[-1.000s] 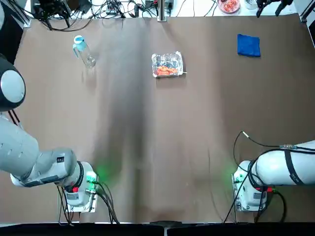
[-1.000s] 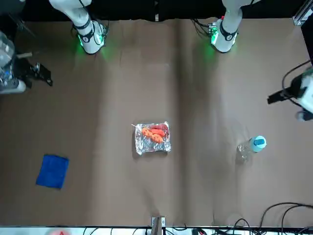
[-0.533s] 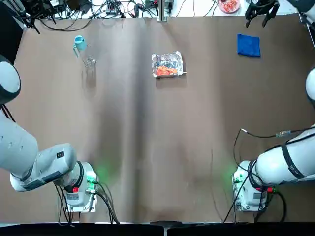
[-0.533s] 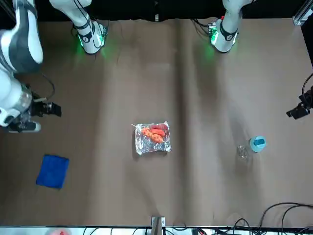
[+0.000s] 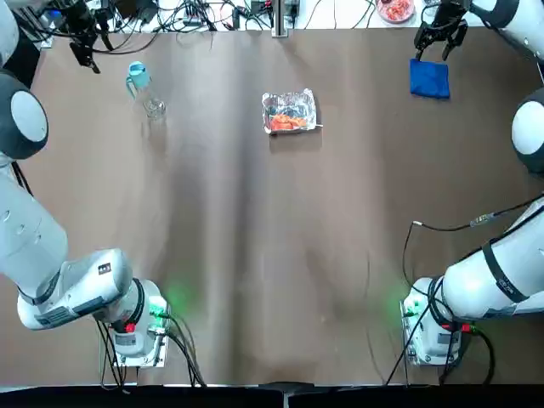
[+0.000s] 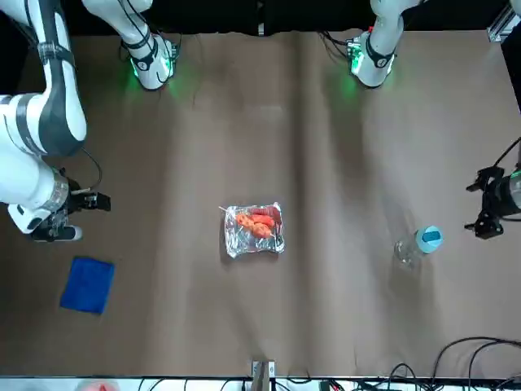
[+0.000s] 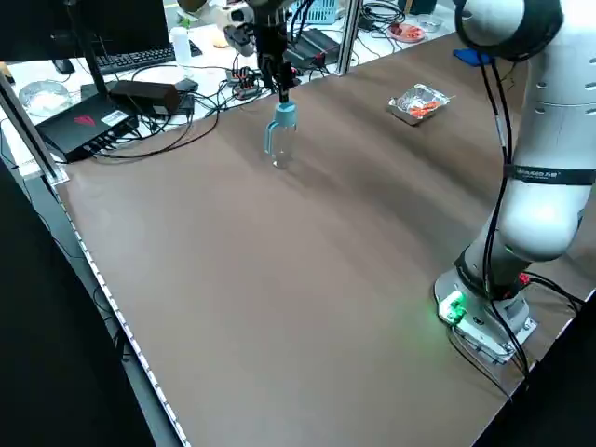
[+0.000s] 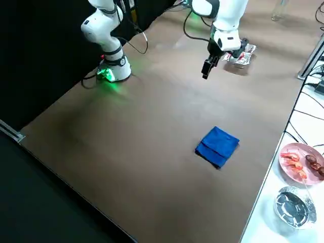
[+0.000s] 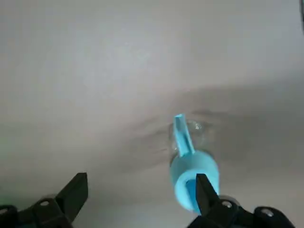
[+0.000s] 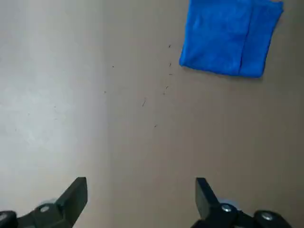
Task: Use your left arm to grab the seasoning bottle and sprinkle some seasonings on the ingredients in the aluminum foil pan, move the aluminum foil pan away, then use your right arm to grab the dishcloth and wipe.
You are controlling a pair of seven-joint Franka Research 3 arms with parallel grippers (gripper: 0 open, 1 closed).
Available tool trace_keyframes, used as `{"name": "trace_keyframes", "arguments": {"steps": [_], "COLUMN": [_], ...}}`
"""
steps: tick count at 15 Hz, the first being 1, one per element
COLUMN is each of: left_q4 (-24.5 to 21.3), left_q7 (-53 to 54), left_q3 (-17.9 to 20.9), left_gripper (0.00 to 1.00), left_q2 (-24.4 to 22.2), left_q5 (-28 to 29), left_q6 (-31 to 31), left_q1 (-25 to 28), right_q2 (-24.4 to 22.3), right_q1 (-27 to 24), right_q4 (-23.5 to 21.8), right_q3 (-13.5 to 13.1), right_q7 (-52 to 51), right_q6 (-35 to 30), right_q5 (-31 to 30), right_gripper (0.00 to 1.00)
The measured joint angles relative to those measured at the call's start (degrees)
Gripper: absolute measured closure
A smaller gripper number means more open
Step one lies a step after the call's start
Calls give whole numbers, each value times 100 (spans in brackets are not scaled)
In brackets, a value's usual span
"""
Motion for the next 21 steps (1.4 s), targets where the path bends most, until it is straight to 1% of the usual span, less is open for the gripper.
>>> {"name": "trace_keyframes", "arguments": {"steps": [3, 6, 11, 16, 19, 21], "left_q4": [-5, -6, -6, -8, -47, -134], "left_q7": [-1030, -1627, -1753, -1754, -1876, -2029], "left_q3": [-1, -1, -2, -1, 8, 14], "left_gripper": [0, 0, 0, 0, 0, 0], "left_q2": [314, 581, 888, 1172, 1235, 1252], "left_q5": [0, 0, 0, 151, 186, 303], "left_q6": [394, 764, 1370, 1507, 1667, 1805], "left_q1": [-9, -8, -20, -202, -215, -213], "right_q2": [177, 398, 750, 1226, 1482, 1645], "right_q1": [-4, -79, -210, -442, -452, -486], "right_q4": [0, -1, -1, 0, -2, -1], "right_q3": [-2, -12, -16, -19, -18, -21], "right_q7": [0, 0, 1, 1, 2, 2], "right_q6": [151, 447, 836, 1325, 1674, 2022], "right_q5": [-16, -65, -79, -79, -79, -80], "right_gripper": [0, 0, 0, 0, 0, 0]}}
